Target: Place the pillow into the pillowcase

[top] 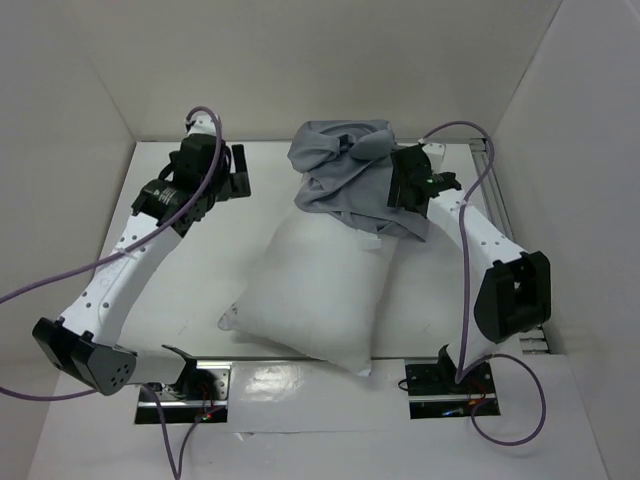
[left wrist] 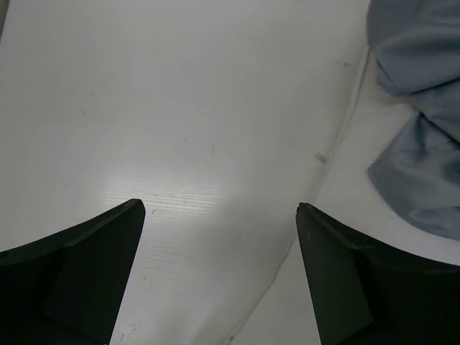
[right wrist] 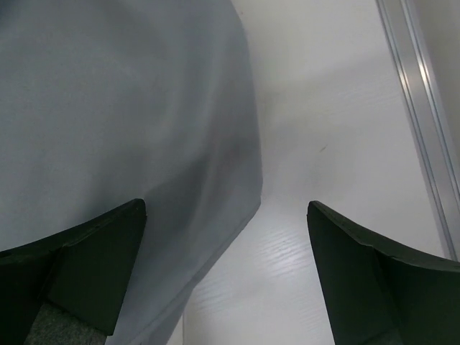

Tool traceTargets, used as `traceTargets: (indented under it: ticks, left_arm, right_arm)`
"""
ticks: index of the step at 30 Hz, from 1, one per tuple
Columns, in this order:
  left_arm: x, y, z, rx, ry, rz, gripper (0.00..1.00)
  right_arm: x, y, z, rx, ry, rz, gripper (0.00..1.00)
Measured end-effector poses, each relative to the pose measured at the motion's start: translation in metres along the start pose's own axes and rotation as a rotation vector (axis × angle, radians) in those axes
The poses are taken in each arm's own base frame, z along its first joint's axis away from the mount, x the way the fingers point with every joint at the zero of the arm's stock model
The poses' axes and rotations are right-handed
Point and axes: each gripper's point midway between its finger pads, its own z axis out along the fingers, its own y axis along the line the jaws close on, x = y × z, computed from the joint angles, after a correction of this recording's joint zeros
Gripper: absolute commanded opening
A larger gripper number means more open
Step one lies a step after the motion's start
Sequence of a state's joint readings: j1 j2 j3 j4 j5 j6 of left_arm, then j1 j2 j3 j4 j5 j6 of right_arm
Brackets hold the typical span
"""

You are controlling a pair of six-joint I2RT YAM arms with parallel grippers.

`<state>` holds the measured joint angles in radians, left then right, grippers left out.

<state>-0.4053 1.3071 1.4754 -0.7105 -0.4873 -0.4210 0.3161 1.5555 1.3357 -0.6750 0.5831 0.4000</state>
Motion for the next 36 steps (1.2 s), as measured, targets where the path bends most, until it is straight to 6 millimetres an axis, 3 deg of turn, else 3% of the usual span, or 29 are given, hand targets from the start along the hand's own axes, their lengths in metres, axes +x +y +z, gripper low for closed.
traceTargets:
  ticks: [4,10,17,23,28,31,36]
  left_arm:
    - [-0.016,-0.024,0.004,0.088,0.005,-0.007,1.0]
    - [-0.022,-0.061,0.022,0.198,0.057,0.0,1.0]
    - [-0.006,-0.091,0.045,0.284,0.153,0.04,1.0]
    - [-0.013,-0.127,0.071,0.37,0.187,0.038,1.0]
    - [-0.019,-0.158,0.105,0.436,0.208,0.01,1.0]
    - [-0.017,-0.169,0.137,0.44,0.222,-0.007,1.0]
    - [0.003,-0.182,0.185,0.462,0.28,-0.048,1.0]
  right_arm:
    - [0.009,0.006,0.007,-0.007,0.038,-0.017,1.0]
    - [0.009,0.014,-0.005,-0.093,0.048,-0.021,1.0]
    - [-0.005,0.01,-0.052,-0.236,-0.012,0.012,1.0]
    - [-0.013,0.017,-0.081,-0.363,-0.037,0.017,1.0]
    - [-0.018,0.042,-0.085,-0.446,-0.012,-0.002,1.0]
    - [-0.018,0.059,-0.086,-0.485,0.006,-0.016,1.0]
    - [-0.009,0.079,-0.093,-0.537,0.037,-0.038,1.0]
